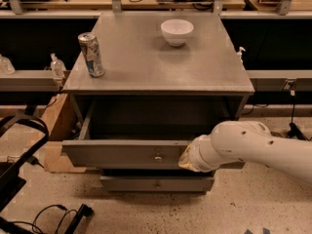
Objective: Close top drawer
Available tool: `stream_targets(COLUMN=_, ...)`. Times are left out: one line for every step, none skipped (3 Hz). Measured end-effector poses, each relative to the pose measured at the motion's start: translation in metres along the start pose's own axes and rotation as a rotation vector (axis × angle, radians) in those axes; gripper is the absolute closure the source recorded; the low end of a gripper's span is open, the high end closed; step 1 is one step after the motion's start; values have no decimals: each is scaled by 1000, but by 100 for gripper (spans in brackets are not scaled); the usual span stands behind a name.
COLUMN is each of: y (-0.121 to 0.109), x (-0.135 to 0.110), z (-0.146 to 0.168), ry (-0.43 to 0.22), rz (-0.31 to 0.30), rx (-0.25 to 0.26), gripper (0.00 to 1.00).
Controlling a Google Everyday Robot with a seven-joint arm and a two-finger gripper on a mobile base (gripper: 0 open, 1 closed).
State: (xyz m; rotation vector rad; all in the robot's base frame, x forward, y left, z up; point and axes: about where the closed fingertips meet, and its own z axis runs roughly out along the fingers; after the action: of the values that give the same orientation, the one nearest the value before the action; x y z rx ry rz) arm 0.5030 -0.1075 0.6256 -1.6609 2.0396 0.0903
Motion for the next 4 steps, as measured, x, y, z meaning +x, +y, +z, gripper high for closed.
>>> stream_targets(y=-25, x=7, z=26, ry=62, rz=40, rx=-6, gripper=100)
stream_targets(y=-25, x=7, z=26, ry=62, rz=40, rx=-6, gripper=100)
stream_targets(y=-34, x=9, z=38, ry=50, rz=62, rx=-9, gripper=100)
stream_targets(y=-35, x=9, z=38, ry=50, rz=62, rx=-9, gripper=100)
